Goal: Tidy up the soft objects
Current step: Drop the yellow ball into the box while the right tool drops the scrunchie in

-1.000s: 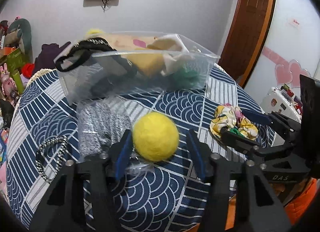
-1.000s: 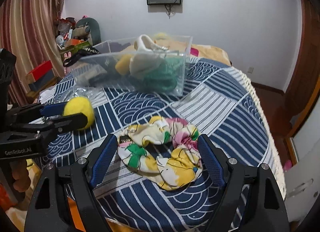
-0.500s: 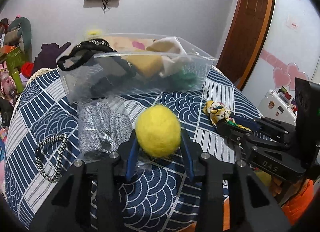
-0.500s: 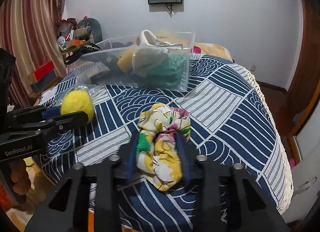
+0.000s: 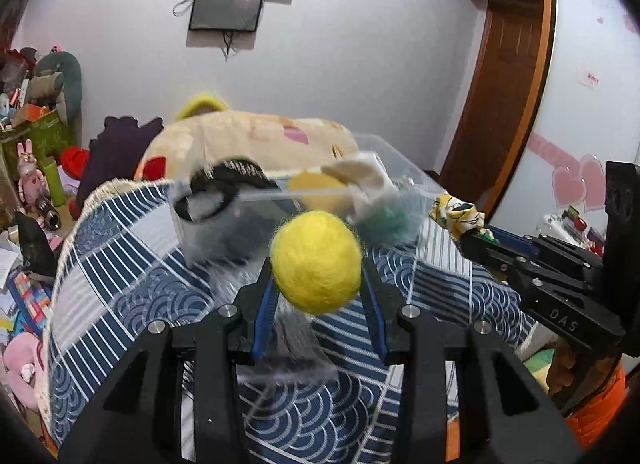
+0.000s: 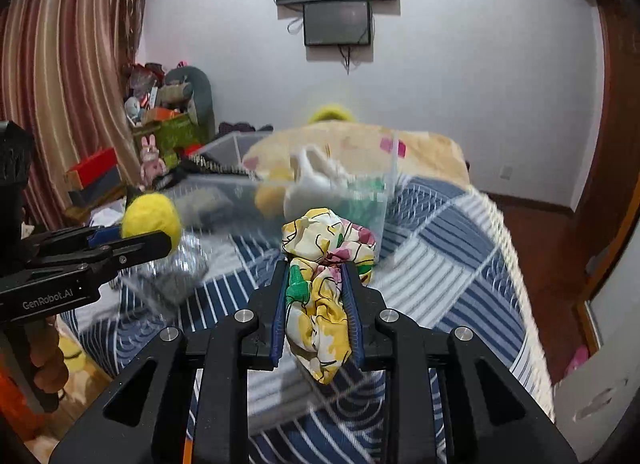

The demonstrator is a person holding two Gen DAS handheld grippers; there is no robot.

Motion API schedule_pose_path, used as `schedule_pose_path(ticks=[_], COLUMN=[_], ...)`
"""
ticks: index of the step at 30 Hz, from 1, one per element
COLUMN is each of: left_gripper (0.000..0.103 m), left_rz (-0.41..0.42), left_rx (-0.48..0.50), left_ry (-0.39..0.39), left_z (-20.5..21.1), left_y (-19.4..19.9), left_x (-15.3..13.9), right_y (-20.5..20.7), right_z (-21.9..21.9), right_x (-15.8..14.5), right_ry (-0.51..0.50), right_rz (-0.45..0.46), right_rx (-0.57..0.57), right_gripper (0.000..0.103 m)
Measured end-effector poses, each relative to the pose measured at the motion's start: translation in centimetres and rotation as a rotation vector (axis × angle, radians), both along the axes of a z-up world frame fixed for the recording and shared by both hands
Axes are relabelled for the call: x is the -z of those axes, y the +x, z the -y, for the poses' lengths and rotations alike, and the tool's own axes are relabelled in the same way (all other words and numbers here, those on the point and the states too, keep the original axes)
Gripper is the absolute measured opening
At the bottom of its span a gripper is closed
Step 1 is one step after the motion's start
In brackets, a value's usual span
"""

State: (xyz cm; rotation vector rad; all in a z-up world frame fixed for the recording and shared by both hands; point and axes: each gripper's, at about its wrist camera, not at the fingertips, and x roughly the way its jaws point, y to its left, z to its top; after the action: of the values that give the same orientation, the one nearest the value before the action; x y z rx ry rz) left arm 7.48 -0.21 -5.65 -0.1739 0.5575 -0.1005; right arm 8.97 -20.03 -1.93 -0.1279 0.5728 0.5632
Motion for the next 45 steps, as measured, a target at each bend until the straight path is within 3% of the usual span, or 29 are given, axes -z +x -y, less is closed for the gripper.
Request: schedule_pose_path(ticks=[10,19,33,40,45], left_gripper=[0.040,0.040,0.040,0.040,0.045], left_rz=[0.082,0.096,-0.040,-0.070,-0.077], left_rx=[-0.030,-0.058,-0.097,-0.076,-0.073], left_ry=[0.018,0.036,0.098,0.162,0.177], left_z=[-1.4,-2.3,-2.1,-0.8,-0.4], left_y=[2.0,4.7,10.6,11.6,11.7], left_x=[-3.5,-4.7,-1.0,0.2,0.4], right_y=[1.5,3.7,7.8,9.3,8.9], right_z=[-1.3,-2.4,-3.9,-4.7,-4.9], right_x=[-4.0,-5.1,-2.6,-0.5,-0.4], right_ry=[0.023,0.025,-0.065,-0.110,-0.150], right_rz=[0.134,0.179,0.095,0.022,0.042], right_rx=[0.006,0.031,0.040,0.017,0.022], right_gripper=[0.023,0.023,0.023,0.023,0.028])
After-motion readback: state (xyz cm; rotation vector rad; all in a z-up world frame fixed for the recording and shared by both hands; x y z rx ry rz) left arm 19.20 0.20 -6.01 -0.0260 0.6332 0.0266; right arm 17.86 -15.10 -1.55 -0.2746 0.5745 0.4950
